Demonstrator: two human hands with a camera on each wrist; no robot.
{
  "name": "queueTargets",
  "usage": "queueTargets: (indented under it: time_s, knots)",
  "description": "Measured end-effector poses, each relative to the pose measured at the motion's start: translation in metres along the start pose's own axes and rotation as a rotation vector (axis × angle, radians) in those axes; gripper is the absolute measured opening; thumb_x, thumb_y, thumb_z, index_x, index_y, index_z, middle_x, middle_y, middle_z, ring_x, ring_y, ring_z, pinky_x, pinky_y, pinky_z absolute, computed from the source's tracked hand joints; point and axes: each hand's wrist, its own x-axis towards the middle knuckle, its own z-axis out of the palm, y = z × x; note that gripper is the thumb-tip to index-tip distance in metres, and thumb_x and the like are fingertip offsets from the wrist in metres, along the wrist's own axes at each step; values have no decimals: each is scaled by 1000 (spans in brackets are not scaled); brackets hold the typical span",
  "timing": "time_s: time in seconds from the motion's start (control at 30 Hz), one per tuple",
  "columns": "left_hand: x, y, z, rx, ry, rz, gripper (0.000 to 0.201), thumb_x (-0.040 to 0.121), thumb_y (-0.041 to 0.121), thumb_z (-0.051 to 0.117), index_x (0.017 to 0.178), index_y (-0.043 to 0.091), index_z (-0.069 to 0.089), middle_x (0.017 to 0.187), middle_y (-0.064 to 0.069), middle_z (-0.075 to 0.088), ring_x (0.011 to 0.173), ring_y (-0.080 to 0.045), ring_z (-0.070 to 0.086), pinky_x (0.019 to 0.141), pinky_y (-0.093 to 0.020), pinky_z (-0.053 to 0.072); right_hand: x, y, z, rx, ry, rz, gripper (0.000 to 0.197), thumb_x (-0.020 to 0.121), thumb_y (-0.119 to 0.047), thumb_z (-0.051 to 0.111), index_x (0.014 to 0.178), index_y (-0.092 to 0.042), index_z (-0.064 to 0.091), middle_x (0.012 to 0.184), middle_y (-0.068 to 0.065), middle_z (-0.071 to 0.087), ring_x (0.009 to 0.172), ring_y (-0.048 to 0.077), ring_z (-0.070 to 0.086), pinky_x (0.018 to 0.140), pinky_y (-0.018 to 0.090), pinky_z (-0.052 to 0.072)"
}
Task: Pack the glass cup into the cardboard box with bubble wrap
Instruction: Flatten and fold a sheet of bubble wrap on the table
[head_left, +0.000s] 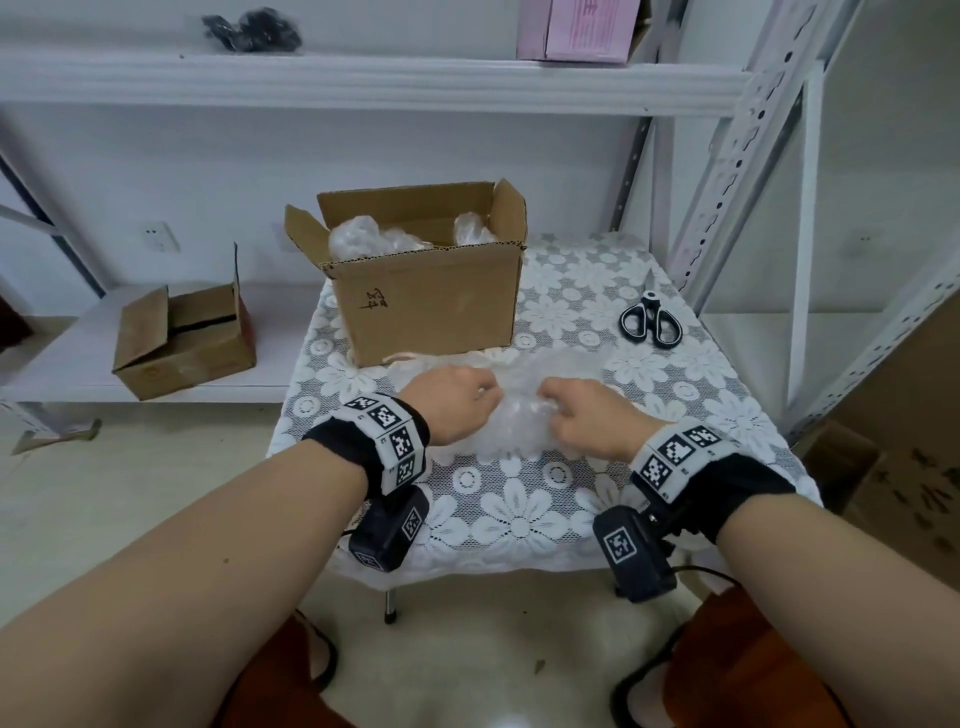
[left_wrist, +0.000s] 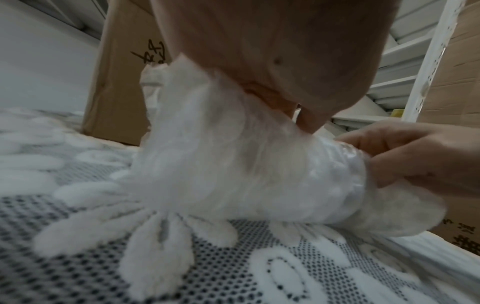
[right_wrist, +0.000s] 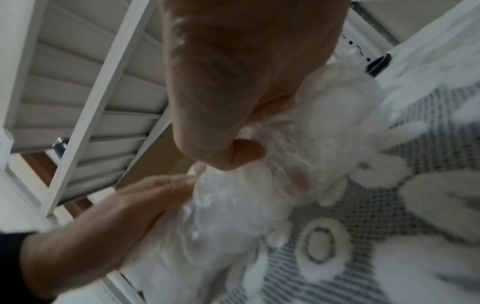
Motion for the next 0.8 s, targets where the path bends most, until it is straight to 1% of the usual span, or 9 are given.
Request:
queueTargets:
  time_s: [0.03,0.1,0.2,0.3,0.4,0.53,0.67,0.73,0.8]
  knots:
    - [0,-1,0,16,10,2,38,99,40,36,113,18,63,113,-4,66,100,-19,59,83,-29,44,0,-2,-3,58,-42,17,37,87,-1,44,121,-8,54,113,12,62,99,23,61,85,36,52]
    - [-2,-3,1,25,78,21,34,96,43,44,105,19,66,105,0,68,93,-16,60,76,-26,43,1,-4,-8,66,-103,50,42,89,1,40,130,-2,50,131,17,53,120,29,52,102,39,43]
    - [-4,-2,1,6,232,123,19,92,33,57,100,18,67,99,3,66,93,-12,59,77,-22,43,4,-7,-9,18,-128,91,43,92,-2,37,133,3,46,140,19,46,129,31,43,109,39,34]
    - [-5,2,2,16,290,204,16,91,23,56,100,19,68,101,3,65,99,-14,56,84,-25,43,11,-7,-9,6,-143,109,42,94,-4,35,133,3,47,142,17,45,131,29,41,109,35,31]
    - [-7,4,6,10,253,231,22,89,33,58,105,21,66,106,4,63,100,-12,55,86,-27,45,17,-5,-7,13,-161,105,41,95,-6,33,134,-3,46,143,14,45,130,26,42,108,36,32]
    - [-8,1,12,23,182,206,37,82,44,65,113,24,63,113,6,60,106,-11,54,90,-28,45,21,1,-2,44,-99,98,28,96,-10,37,124,-9,44,123,11,56,108,23,54,95,36,43]
    - [-6,-1,18,27,207,187,35,86,42,60,116,24,61,115,4,61,109,-13,54,92,-29,45,19,5,7,-33,98,40,23,91,-10,51,112,-16,45,106,3,57,94,18,57,86,36,51]
    - [-6,-2,22,30,229,171,34,89,40,58,118,23,61,116,2,60,112,-14,52,93,-30,44,16,5,10,-137,266,-31,22,89,-6,54,108,-15,47,104,-1,53,94,15,52,86,29,48]
    - [-5,-4,26,27,277,179,31,90,36,57,116,19,63,118,0,61,116,-17,50,97,-32,42,13,5,14,-235,410,-135,15,88,-7,53,101,-13,49,99,-1,51,91,16,46,82,28,43]
